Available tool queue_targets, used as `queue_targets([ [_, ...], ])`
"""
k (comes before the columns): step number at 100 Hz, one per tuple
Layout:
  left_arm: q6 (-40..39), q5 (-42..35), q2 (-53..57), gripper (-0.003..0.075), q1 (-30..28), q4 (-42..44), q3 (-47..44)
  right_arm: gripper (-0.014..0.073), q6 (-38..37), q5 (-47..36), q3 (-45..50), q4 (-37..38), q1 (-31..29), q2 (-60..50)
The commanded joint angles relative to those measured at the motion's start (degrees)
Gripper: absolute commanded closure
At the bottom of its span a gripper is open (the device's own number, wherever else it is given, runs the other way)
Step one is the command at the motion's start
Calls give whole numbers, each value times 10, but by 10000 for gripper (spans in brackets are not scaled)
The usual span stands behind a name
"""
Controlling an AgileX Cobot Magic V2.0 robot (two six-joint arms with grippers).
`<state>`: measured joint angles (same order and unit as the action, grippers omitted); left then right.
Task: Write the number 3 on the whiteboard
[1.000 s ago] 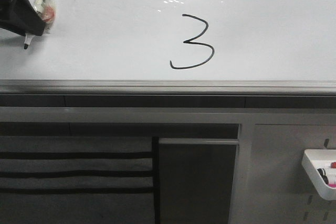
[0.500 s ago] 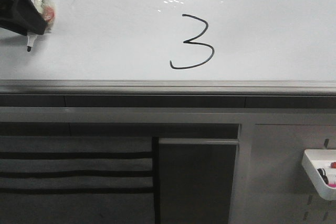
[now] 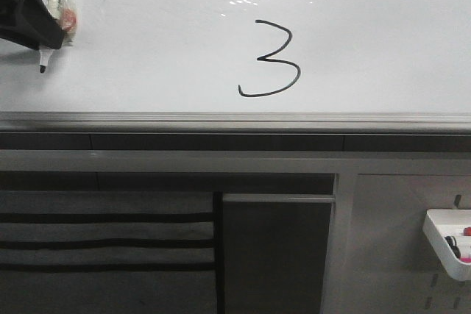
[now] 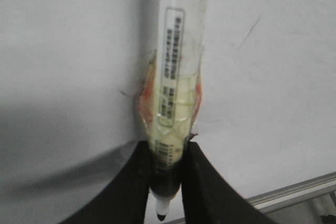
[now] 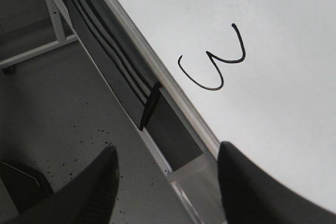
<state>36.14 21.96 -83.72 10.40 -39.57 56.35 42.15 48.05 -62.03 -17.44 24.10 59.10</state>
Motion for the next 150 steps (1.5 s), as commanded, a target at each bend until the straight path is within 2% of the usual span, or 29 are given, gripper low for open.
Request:
queue_targets([
  [1,-5,-18,17,631,4,-8,16,221,0,-30,-16,-15,-5,-10],
  [8,-5,-18,17,566,4,-5,16,221,0,-30,-16,-15,-5,-10],
  [20,-5,-14,17,398,4,15,16,221,0,-31,-16,-15,-5,-10],
  [29,-5,-16,17,343,4,23,16,221,0,-31,-16,-15,-5,-10],
  [45,-5,-25,17,343,4,15,16,221,0,-31,-16,-15,-5,-10],
  [65,3,10,20,343,4,20,16,221,0,-35,-16,-15,-5,-10],
  [77,21,12,52,343,4,20,16,221,-24,-37,-16,-15,-5,-17],
  [86,32,14,100,343,4,25,16,221,-67,-40,-16,-12,-5,-32],
  [97,31,47,168,343,4,51,14,228,-186,-36,-16,19,-20,-59],
  [104,30,70,212,343,4,57,8,263,-269,-31,-9,52,-41,-85],
  [111,29,70,261,343,4,57,-11,302,-305,-41,9,64,-62,-114],
  [124,5,40,352,343,4,57,-81,366,-318,-74,72,65,-97,-183],
  [139,-2,12,439,343,4,57,-165,436,-319,-105,142,66,-102,-256],
  [150,-2,-11,472,343,4,57,-206,533,-330,-113,177,66,-102,-288],
])
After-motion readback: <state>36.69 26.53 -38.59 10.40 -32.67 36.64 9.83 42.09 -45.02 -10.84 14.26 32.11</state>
